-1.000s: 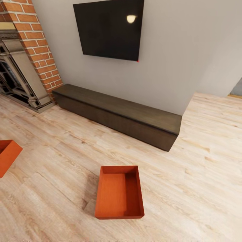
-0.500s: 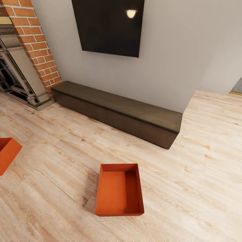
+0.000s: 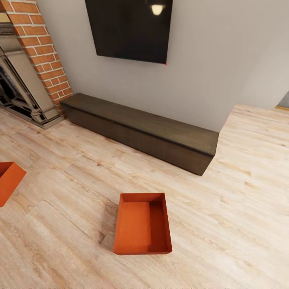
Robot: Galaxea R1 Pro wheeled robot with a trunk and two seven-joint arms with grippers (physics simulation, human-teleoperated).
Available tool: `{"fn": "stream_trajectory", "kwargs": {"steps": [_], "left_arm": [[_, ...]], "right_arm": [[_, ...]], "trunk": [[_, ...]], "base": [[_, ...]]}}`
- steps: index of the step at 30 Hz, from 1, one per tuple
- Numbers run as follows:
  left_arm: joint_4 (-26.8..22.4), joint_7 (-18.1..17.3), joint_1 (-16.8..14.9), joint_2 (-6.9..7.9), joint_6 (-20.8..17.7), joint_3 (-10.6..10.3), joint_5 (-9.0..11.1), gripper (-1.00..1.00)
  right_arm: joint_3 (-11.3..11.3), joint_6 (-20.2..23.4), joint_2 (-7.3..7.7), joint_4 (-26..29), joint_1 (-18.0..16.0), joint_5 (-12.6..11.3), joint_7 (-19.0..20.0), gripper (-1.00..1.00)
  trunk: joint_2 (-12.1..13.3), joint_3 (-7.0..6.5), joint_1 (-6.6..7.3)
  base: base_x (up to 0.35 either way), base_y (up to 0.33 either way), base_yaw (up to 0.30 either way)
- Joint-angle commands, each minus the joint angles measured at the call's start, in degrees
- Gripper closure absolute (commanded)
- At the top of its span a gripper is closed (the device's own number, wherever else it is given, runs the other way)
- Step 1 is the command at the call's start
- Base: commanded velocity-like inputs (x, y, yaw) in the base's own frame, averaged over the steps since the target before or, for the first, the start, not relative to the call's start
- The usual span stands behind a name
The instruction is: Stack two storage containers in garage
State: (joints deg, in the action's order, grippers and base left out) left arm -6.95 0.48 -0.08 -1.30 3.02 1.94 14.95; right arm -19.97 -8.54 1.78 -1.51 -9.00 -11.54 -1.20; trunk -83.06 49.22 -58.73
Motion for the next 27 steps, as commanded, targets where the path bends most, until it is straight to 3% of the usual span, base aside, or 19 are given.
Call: {"fn": "stream_trajectory", "kwargs": {"steps": [1,16,27], "left_arm": [[0.0,0.0,0.0,-0.02,0.1,0.2,0.2,-1.00],[0.0,0.0,0.0,-0.02,0.1,0.2,0.2,-1.00],[0.0,0.0,0.0,-0.02,0.1,0.2,0.2,-1.00]], "right_arm": [[-0.5,-0.3,-0.02,-0.2,-0.1,-0.5,0.0,-1.00],[-0.6,-0.4,-0.16,-0.2,-0.1,-0.5,-0.1,-1.00],[-0.5,-0.8,0.00,-0.2,-0.1,-0.6,-0.2,-1.00]], "trunk": [[0.0,0.13,0.00],[0.0,1.49,0.00],[0.0,1.68,0.00]], "base": [[0.000,0.000,0.000],[0.000,0.000,0.000],[0.000,0.000,0.000]]}}
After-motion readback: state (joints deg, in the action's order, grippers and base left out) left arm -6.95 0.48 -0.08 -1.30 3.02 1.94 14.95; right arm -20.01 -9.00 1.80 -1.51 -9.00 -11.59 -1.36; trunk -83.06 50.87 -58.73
